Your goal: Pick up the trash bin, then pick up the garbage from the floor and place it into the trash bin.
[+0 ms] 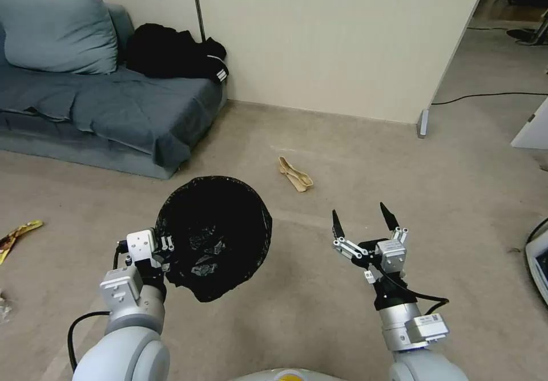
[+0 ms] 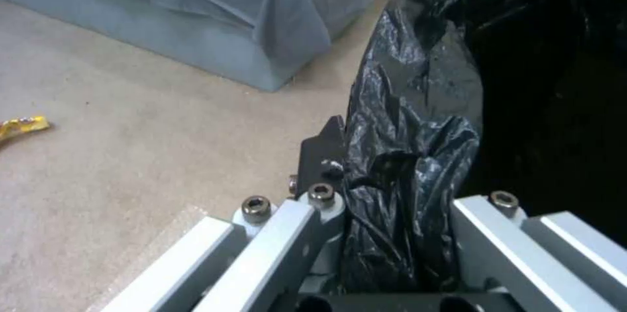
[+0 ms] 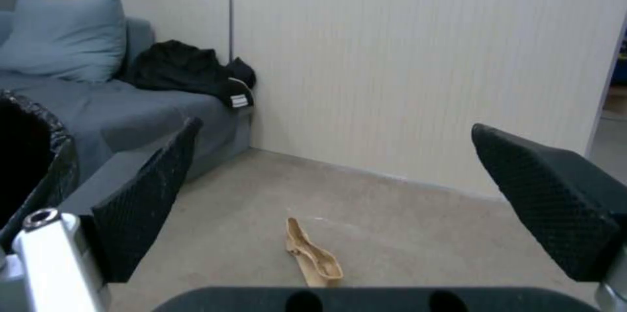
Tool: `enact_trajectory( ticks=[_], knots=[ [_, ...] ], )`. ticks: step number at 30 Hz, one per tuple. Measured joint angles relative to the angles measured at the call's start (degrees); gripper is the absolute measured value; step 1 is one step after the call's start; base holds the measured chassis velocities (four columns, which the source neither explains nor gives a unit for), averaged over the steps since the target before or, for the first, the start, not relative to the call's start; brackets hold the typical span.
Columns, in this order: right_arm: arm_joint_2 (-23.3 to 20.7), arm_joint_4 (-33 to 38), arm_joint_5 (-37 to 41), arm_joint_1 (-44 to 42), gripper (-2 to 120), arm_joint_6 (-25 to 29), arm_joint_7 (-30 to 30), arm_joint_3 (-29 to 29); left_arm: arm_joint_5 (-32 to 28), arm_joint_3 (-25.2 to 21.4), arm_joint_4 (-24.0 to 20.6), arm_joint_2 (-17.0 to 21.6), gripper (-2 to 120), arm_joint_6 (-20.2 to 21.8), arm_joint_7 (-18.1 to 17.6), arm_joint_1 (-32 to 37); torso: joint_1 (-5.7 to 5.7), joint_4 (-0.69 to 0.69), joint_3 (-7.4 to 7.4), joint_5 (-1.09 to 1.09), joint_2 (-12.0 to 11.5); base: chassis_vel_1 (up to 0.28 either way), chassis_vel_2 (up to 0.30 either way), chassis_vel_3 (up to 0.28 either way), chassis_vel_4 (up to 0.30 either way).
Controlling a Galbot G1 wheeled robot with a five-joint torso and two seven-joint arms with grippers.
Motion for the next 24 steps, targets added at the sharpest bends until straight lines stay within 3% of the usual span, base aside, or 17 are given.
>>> enact_trajectory(
  ticks=[17, 19, 24],
  knots=[
    [-0.60, 0.15, 0.03, -0.01, 100, 0.04, -0.46, 0.58, 0.20, 0.36, 1.22, -0.07, 4, -0.27, 0.22, -0.35, 0.01, -0.01, 0.01, 0.00, 0.00, -0.110, 0.102, 0.106, -0.107],
    [-1.83, 0.46, 0.65, 0.14, 100, -0.40, -0.08, 0.36, 0.19, 0.06, 1.40, -0.12, 4, -0.46, 0.26, -0.15, 0.01, -0.02, 0.00, 0.00, 0.00, -0.095, 0.093, 0.082, -0.067],
    [-9.07, 0.54, 4.94, 3.83, 100, -4.00, 3.57, -1.50, -0.34, -2.17, 2.80, 0.39, 4, -5.91, 1.69, 1.73, 0.00, 0.01, 0.00, 0.01, 0.00, -0.072, 0.094, 0.079, -0.078]
  ],
)
